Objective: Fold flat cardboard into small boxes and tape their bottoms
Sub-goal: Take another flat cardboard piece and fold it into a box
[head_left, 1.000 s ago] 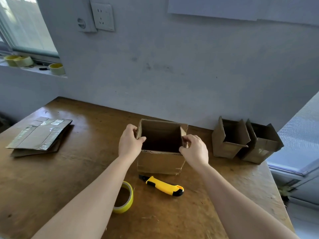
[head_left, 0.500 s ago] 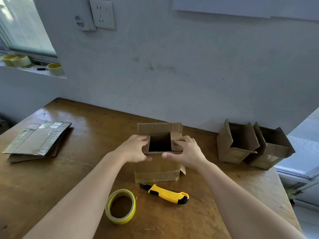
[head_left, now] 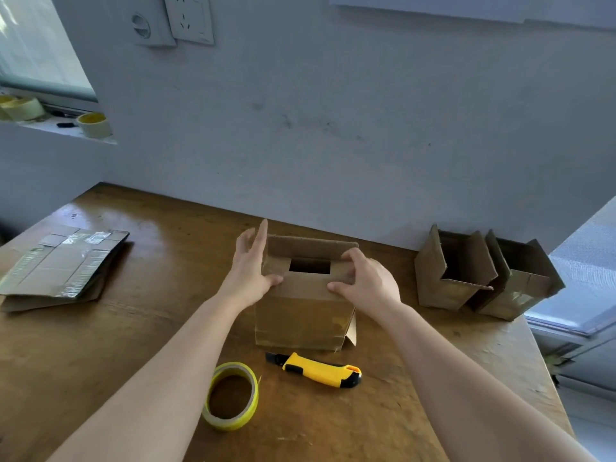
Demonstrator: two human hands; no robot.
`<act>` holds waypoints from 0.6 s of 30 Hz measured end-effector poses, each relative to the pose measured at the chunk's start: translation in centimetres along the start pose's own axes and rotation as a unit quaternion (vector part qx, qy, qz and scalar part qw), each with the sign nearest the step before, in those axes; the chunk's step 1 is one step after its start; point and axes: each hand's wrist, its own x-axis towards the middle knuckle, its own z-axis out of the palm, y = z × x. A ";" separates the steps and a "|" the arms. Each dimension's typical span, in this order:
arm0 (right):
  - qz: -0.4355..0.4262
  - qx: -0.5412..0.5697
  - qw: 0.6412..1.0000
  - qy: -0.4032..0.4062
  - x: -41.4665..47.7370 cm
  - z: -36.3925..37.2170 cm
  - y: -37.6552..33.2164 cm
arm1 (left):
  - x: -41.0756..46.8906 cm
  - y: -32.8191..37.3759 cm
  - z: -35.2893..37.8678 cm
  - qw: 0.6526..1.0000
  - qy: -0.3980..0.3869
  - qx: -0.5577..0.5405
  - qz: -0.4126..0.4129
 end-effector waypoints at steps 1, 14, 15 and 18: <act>0.000 -0.010 1.000 0.007 0.0 0.1 -0.3 | 0.2 -0.1 0.0 1.000 -0.009 0.025 0.001; -0.105 -0.101 0.984 -0.103 -0.5 3.8 -2.8 | -0.9 -3.3 0.4 0.997 -0.037 0.069 0.015; -0.106 -0.104 0.983 -0.107 -0.8 4.4 -2.8 | -1.3 -3.6 0.6 0.997 -0.049 0.066 0.008; -0.101 -0.096 0.985 -0.101 -1.3 5.5 -2.7 | -2.7 -4.5 1.0 0.999 -0.029 0.003 -0.024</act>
